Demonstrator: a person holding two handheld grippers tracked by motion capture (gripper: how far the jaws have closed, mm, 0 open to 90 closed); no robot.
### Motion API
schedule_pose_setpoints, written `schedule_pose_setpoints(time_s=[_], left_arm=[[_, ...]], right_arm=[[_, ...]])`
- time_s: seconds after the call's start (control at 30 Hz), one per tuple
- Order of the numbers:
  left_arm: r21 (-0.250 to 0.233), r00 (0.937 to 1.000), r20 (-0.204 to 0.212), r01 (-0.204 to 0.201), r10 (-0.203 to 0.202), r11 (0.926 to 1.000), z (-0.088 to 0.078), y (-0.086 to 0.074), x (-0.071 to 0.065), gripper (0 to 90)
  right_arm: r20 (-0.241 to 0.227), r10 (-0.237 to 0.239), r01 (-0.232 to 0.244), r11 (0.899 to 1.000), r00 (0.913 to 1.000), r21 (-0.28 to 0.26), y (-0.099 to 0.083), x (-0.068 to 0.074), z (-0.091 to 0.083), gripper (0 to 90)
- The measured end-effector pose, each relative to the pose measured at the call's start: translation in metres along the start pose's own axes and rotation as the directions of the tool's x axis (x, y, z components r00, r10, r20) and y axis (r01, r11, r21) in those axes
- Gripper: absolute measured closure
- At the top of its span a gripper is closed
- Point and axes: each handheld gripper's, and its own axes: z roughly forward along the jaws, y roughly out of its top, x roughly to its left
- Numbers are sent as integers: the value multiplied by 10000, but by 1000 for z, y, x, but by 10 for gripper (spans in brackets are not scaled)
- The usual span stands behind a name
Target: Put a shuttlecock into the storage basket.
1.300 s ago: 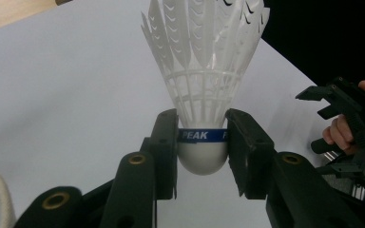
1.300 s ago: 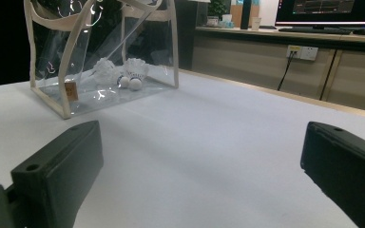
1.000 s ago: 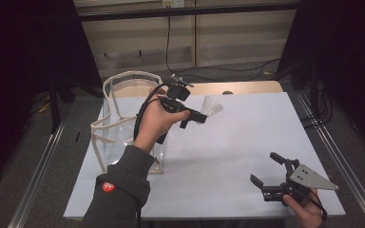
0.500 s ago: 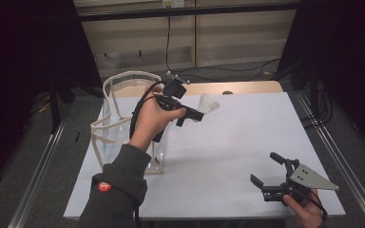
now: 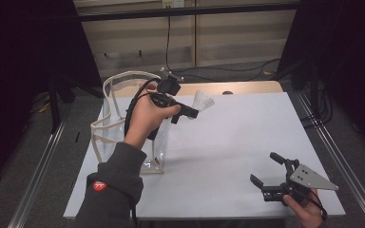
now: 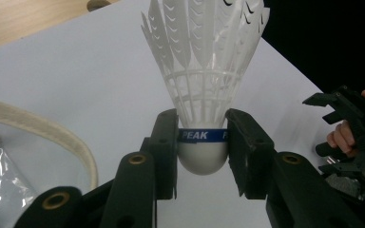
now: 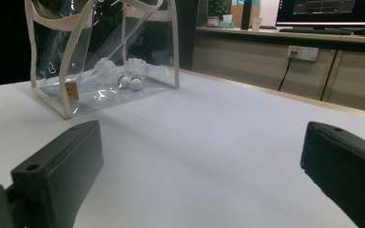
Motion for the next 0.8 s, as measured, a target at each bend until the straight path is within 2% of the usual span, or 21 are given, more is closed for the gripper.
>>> schedule_pose_setpoints(time_s=[0.13,0.17,0.8], left_arm=[[-79,10000,-49,16,-16,10000,-5,0,3,655],[-163,9998,-115,130,-132,9998,-6,0,3,655],[-241,9981,-552,248,-261,9994,-25,2,17,655]], right_arm=[[12,-28,28,10000,10000,8,0,0,0,1],[11,-17,17,10000,10000,-1,0,0,0,1],[-7,-4,4,10000,10000,-3,0,0,0,1]])
